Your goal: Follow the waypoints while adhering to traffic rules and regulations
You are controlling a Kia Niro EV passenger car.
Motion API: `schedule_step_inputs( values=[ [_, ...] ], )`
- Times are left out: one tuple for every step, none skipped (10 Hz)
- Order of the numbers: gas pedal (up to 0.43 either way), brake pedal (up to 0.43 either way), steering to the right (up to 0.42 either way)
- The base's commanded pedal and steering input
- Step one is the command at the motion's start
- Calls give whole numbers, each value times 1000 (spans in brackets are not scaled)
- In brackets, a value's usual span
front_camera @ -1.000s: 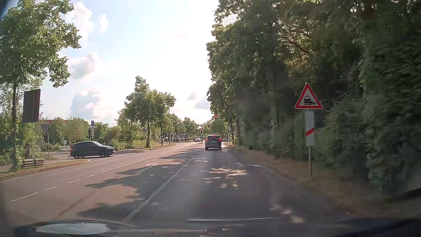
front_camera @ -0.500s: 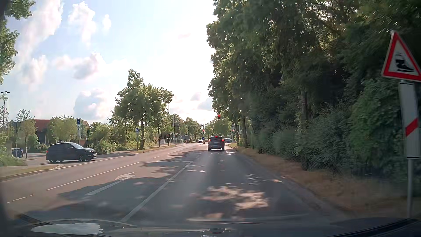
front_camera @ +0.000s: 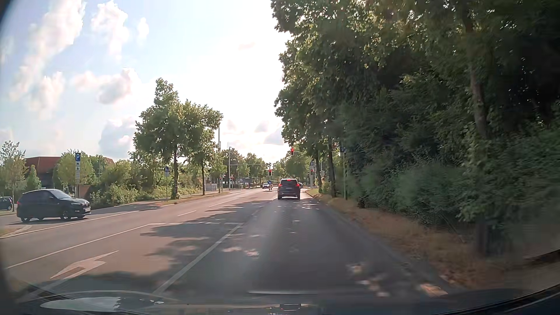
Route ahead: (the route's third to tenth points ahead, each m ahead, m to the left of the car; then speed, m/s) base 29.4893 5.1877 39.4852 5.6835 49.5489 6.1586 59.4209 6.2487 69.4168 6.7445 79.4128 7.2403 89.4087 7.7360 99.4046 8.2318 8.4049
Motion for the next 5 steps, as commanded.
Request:
schedule_step_inputs(
  values=[
    [0, 12, -5],
    [0, 12, -5],
    [28, 12, -5],
    [110, 12, -5],
    [118, 18, -5]
  ],
)
